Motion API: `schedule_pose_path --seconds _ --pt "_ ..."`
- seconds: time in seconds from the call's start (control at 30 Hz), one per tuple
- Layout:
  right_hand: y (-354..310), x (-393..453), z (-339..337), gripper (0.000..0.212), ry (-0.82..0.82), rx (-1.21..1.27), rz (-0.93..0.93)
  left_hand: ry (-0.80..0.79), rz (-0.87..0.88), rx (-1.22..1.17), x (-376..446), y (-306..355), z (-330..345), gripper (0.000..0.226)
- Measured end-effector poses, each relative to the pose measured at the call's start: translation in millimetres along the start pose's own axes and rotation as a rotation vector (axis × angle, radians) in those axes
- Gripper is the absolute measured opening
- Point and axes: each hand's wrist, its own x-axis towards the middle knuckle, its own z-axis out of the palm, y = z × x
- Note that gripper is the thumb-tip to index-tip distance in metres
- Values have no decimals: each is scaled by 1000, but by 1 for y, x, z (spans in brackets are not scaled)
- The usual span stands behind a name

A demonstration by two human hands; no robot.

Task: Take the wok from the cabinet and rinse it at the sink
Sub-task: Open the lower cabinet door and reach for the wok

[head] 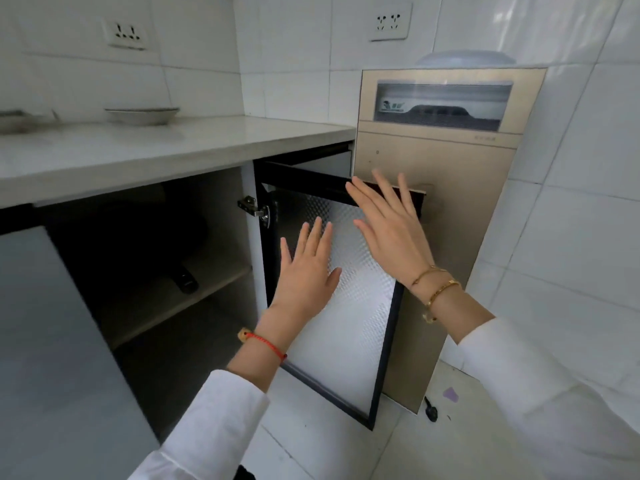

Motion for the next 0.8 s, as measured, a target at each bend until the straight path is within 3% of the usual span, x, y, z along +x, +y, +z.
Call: schedule_pose_path --seconds 0.37,0.6,0.8 --pt "-120 27 35 43 -69 606 -11 42 -420 -20 -92 -94 -70 64" --pt "-180 55 86 44 -261 706 -33 79 -591 -78 -104 -165 -81 65" --pt "-213 90 148 45 -502 762 42 113 -797 -420 -75 -223 -60 55"
